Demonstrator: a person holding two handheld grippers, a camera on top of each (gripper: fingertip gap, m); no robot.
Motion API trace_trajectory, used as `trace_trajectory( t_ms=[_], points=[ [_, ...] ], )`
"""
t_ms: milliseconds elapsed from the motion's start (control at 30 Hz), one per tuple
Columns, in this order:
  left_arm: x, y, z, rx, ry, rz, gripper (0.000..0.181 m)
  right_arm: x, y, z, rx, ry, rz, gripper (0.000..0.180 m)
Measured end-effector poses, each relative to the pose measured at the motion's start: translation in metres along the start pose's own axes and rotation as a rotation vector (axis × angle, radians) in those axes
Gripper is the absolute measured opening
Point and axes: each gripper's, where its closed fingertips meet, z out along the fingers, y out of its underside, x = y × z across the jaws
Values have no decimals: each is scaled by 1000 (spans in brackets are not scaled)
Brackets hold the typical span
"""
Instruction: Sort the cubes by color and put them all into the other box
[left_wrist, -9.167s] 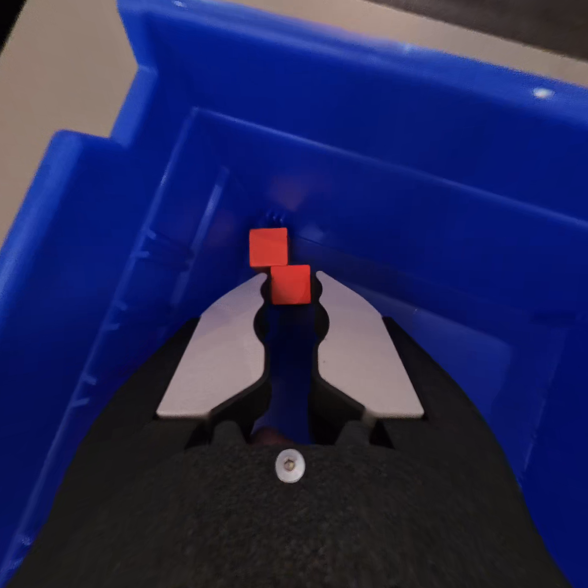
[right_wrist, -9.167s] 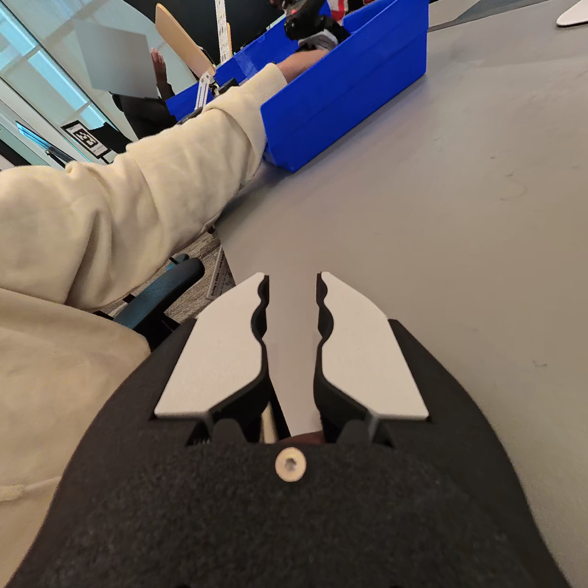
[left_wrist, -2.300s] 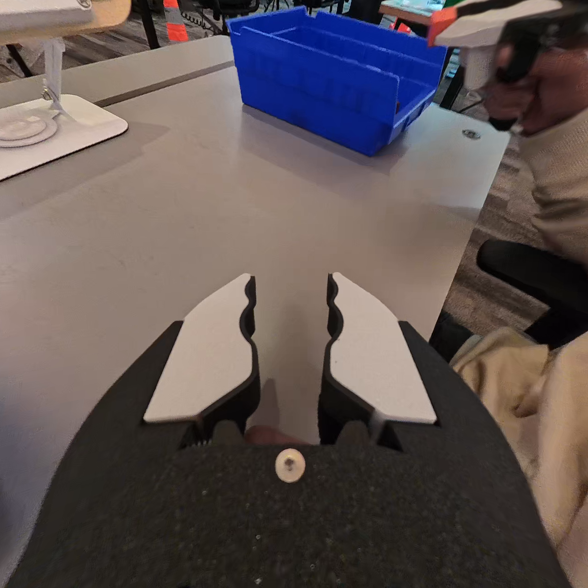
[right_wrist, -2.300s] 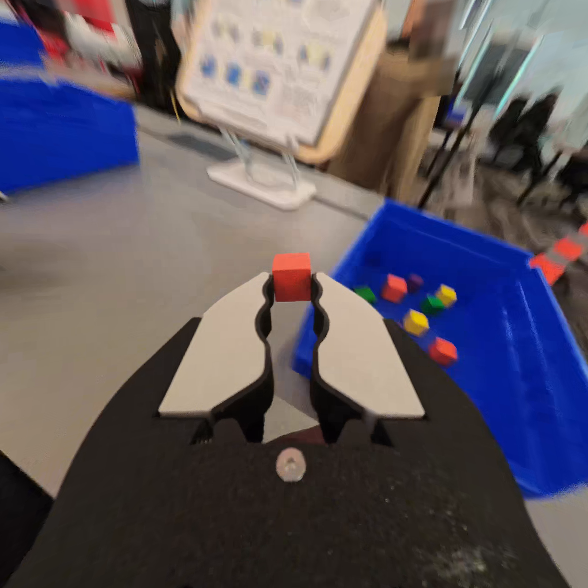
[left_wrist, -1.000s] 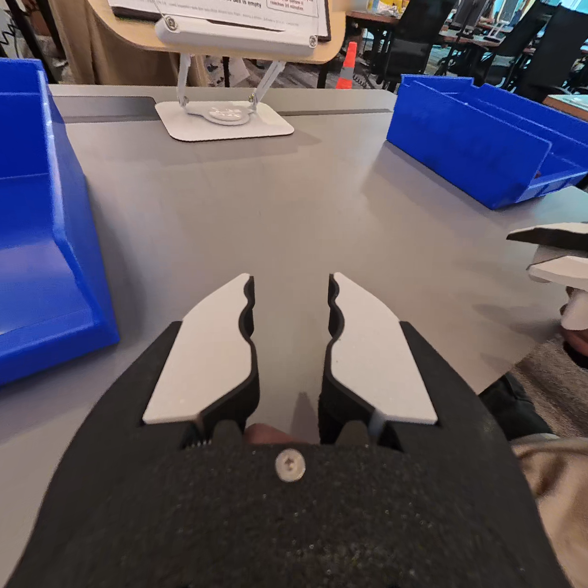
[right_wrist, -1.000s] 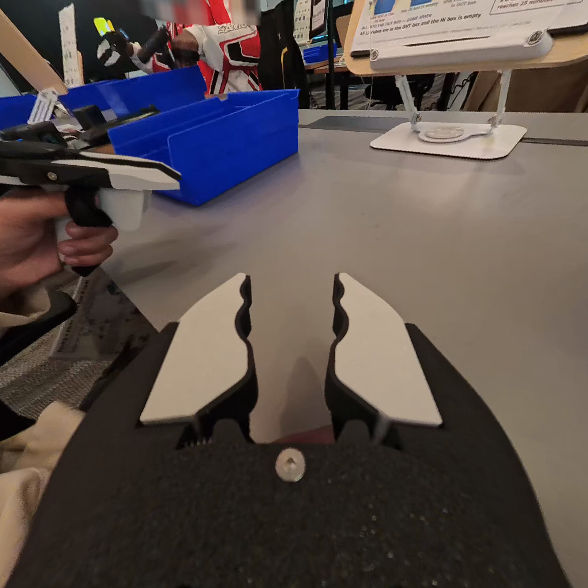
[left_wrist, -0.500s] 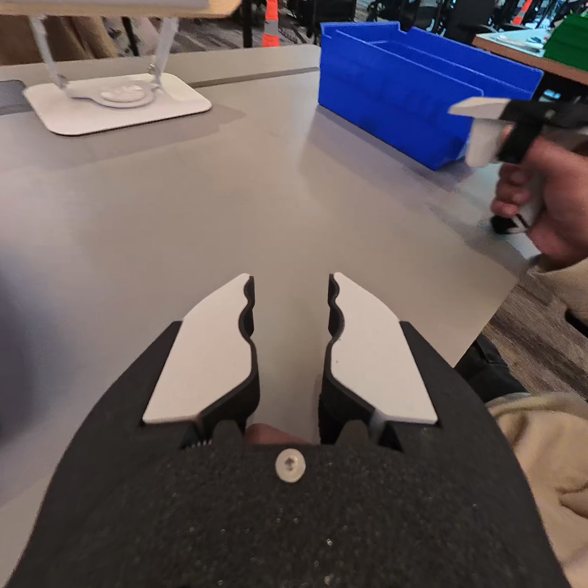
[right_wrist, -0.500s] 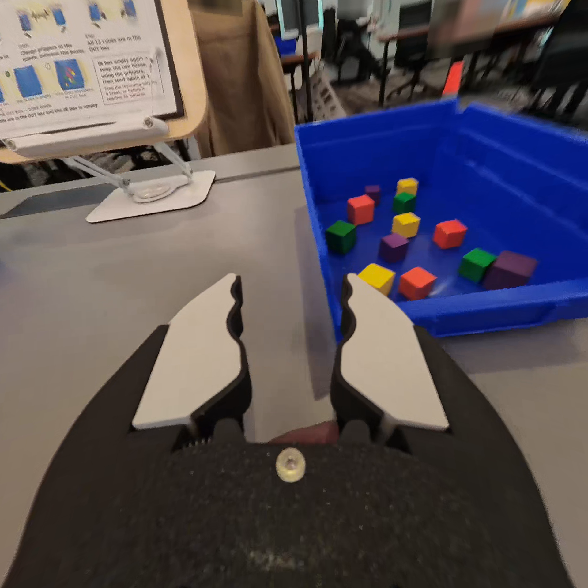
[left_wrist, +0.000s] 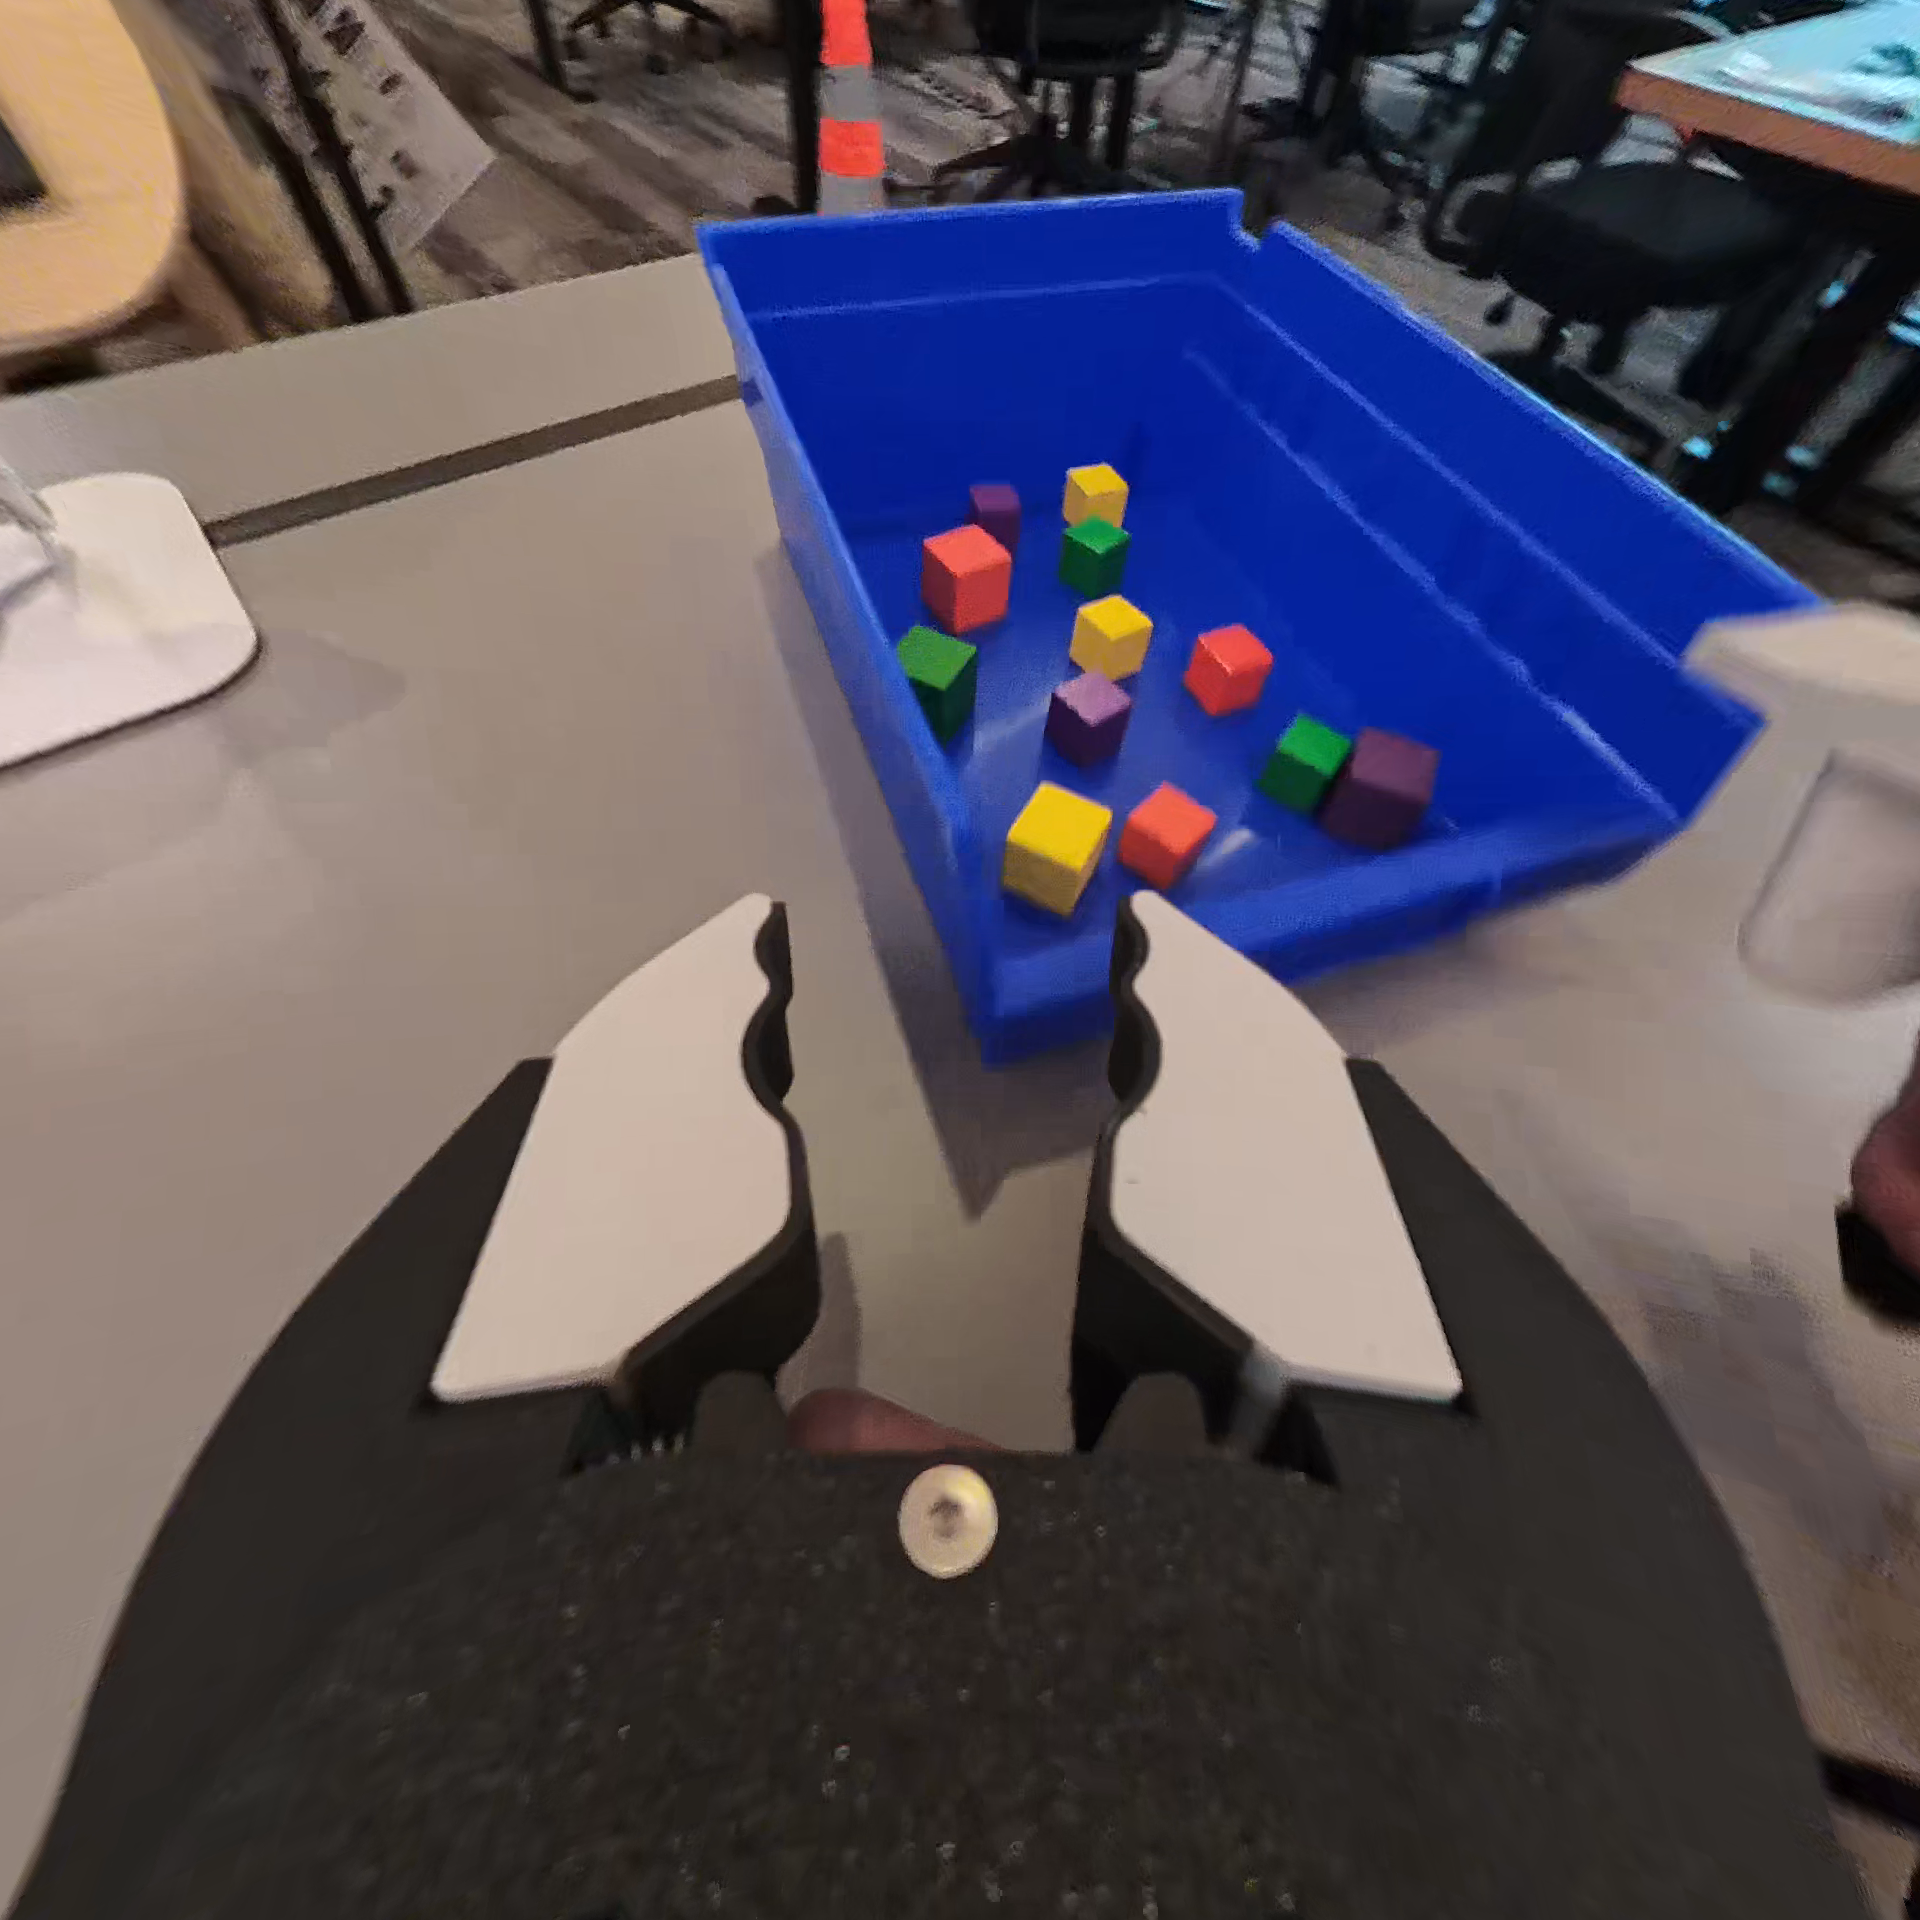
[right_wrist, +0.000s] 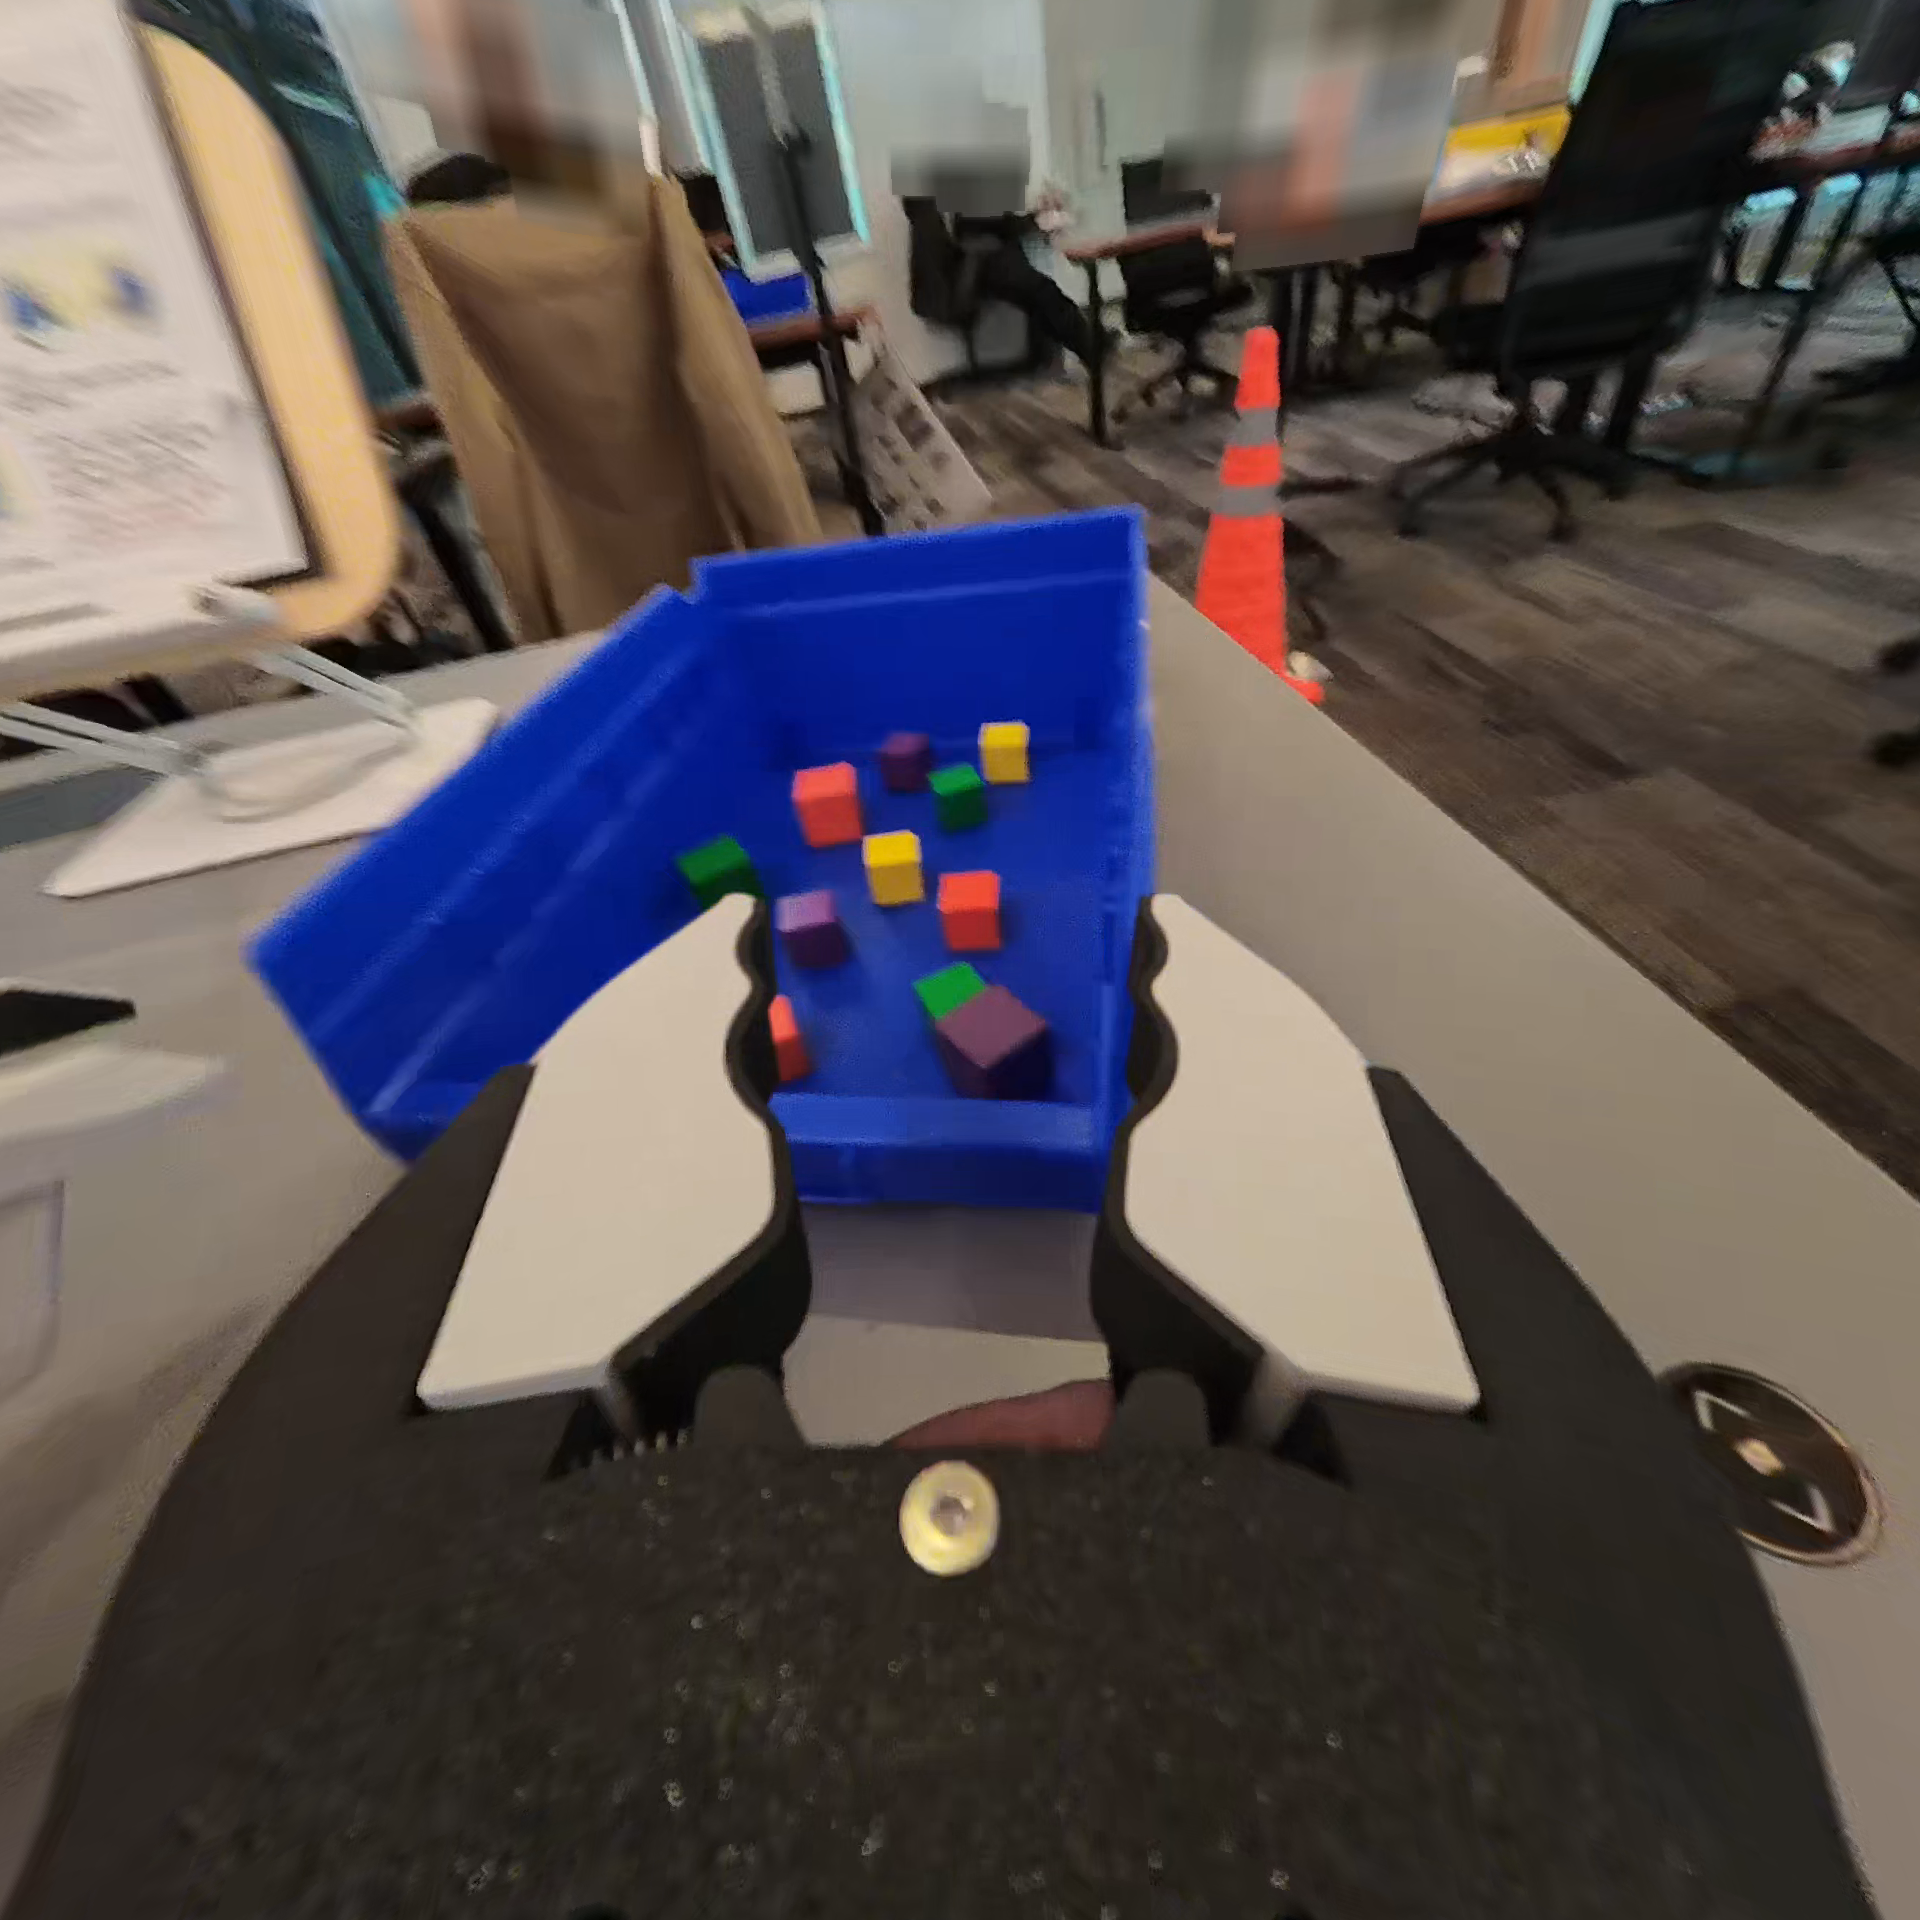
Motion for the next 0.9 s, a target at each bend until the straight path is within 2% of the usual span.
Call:
trace_trajectory(
  t_ms=[133, 167, 200, 233, 267, 300, 333, 367, 400, 600, 767, 900],
  points=[
    [4, -4, 41, -17, -103, -102, 47, 25, 24, 21, -82, 136, -24, 61],
    [1, -3, 46, -19, -137, -114, 37, 25, 28, 27, -104, 128, 4, 60],
    [-2, -1, 50, -24, -159, -120, 15, 22, 30, 32, -108, 110, 25, 57],
    [-4, 0, 53, -28, -173, -122, 5, 20, 32, 37, -113, 104, 30, 53],
    [-7, 1, 55, -26, -187, -118, 4, 22, 34, 40, -125, 122, 25, 49],
    [-11, 1, 55, -29, -219, -112, 3, 26, 34, 41, -130, 153, 9, 35],
    [-16, 1, 53, -34, -258, -111, 3, 28, 35, 41, -137, 168, 3, 13],
    [-17, 0, 51, -27, -263, -128, 2, 27, 37, 40, -148, 142, 19, 3],
    [-17, -2, 47, -12, -255, -150, 3, 25, 38, 39, -147, 125, 36, 3],
    [-30, 0, -16, 76, -281, -92, 3, -13, 28, 2, -73, 78, 72, 3],
    [-72, 28, -96, 70, -297, -131, 3, -93, 29, -45, -48, -47, 66, 4],
    [-124, 52, -159, 82, -400, -158, 3, -167, 38, -55, -66, -158, 24, 5]
  ],
)
